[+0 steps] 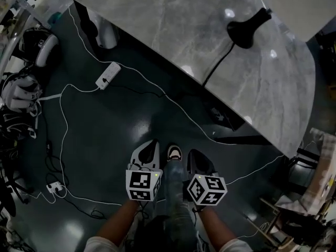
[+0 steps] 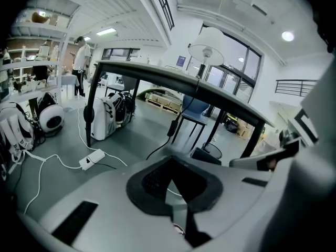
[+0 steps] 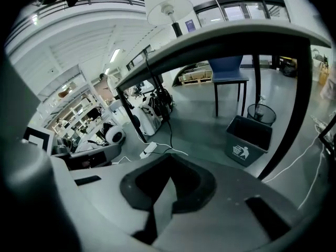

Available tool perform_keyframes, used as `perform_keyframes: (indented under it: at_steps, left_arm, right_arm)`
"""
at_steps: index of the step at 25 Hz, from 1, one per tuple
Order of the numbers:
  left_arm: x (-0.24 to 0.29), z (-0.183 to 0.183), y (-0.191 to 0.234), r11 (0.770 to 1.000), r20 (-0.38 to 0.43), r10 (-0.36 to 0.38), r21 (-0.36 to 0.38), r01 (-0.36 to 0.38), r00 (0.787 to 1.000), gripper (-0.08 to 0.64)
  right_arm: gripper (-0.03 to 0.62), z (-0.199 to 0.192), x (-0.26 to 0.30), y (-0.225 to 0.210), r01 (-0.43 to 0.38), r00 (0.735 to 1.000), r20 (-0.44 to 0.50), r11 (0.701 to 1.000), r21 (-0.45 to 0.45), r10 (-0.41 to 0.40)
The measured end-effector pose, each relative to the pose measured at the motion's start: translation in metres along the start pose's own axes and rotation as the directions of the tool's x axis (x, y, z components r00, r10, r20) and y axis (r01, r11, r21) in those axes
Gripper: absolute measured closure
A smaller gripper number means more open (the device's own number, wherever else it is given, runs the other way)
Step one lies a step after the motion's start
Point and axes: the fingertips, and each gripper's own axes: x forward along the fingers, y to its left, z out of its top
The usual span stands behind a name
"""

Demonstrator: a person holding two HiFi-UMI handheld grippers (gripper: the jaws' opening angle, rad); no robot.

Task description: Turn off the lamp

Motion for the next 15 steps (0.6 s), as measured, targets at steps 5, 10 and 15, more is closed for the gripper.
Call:
perform_keyframes:
  at_steps: [5,10,15]
  left_arm:
    - [-0.041,0.03,-0.01,0.999,0.004,-0.017,0.033,0.016,1.0,0.554]
    - [-0.091,0.053,-0.021,0.998,0.001,-0.011,0.066,0.011,1.0,0.554]
    - [-0.128,0.077,-0.035,0.998,0.016,-0.002,0.063,0.001,1.0,0.554]
  right_arm:
    - [0.594,0.03,-0.044,0.015,0.013,0.998,0.064,1.0,0.018,-0.014]
    - [0.594,0.047,-0.094,0.034,0.02,0.996,0.09,0.999,0.036,-0.024]
    - [0.594,0.072,-0.13,0.046,0.022,0.991,0.131,0.999,0.042,-0.027]
